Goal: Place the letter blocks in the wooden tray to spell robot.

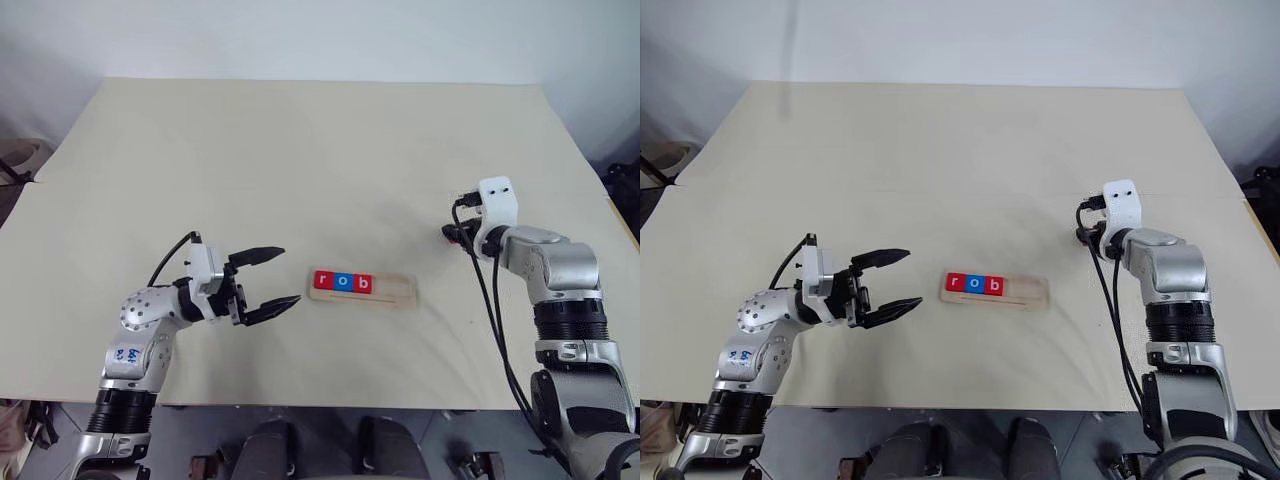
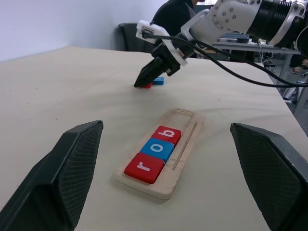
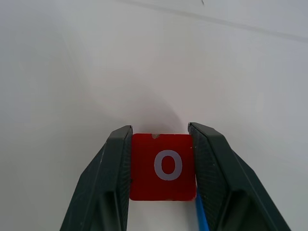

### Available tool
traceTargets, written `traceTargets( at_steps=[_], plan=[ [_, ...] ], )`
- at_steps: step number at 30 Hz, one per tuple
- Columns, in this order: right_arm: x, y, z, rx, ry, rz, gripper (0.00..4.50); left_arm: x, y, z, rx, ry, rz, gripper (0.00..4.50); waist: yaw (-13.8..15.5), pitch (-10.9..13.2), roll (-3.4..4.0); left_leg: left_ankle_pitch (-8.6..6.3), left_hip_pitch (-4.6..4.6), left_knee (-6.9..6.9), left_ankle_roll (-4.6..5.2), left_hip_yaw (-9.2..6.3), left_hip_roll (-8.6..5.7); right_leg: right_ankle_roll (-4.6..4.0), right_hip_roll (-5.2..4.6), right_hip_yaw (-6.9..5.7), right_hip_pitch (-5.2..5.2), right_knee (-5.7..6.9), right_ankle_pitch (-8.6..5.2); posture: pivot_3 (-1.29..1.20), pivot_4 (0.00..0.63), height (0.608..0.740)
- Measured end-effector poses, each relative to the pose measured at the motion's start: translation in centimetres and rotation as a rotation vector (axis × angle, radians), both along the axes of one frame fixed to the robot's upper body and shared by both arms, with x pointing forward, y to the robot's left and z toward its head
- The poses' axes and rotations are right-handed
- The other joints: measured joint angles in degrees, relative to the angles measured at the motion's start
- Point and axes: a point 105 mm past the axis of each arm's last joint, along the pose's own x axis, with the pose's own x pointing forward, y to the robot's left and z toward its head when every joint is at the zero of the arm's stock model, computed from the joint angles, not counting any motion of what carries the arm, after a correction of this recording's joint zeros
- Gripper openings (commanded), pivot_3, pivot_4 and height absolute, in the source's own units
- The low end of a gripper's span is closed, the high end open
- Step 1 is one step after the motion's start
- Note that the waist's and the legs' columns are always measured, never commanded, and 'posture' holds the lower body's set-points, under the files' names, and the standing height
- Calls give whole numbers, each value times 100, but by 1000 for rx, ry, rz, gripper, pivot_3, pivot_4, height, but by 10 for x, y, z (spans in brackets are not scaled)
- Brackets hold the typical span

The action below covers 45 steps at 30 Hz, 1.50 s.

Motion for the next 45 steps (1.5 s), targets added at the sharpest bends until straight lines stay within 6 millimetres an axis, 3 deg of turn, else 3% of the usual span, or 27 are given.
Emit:
traceTargets(
  at_steps=[5,8,13,16,22,31,34,39,45],
  plan=[
    [-7,13,17,-8,-30,47,1591,-1,-1,1,2,-7,-7,4500,9,0,0,0,-1,-1,0,0,0,0,0,0,0,-1,0,0,150,740],
    [-22,14,15,-2,-10,51,1591,-1,-1,1,3,-6,-11,4500,25,0,0,0,-5,-2,0,-2,1,0,0,-1,0,-5,0,0,150,740],
    [-58,7,-12,18,93,13,1591,-2,-2,1,7,-6,-23,4500,23,0,0,0,-6,-8,0,-2,-1,1,0,-5,0,-10,0,0,150,740],
    [-85,15,-30,56,140,-6,1591,-3,-3,1,11,-4,-39,4500,24,0,0,0,-4,-16,-1,-6,-1,0,0,-3,-3,-10,0,0,150,740],
    [-115,27,-40,120,126,-83,1591,-1,-3,0,17,17,-56,4500,18,-4,-5,-1,6,-23,-2,-8,-2,0,2,4,-1,-10,0,0,150,740],
    [-122,22,-42,155,102,-171,4373,-2,-2,-2,31,46,-78,4500,40,-7,-9,-2,6,-26,-1,-9,-6,1,2,6,1,-17,0,0,150,740],
    [-125,20,-38,128,95,-84,4474,-2,-2,-1,31,46,-80,4500,29,-6,-9,-2,6,-32,0,-7,-8,1,1,7,0,-20,0,0,150,740],
    [-117,-9,-13,-44,29,136,4474,-2,-1,-2,33,49,-82,4500,13,-5,-11,-4,17,-50,4,4,-8,4,3,16,0,-32,2,0,150,740],
    [-114,-12,2,-150,-55,577,4474,-13,4,-5,67,55,-102,4500,15,-3,-13,-3,22,-58,2,11,-7,5,8,19,1,-41,3,0,150,740]
  ],
)
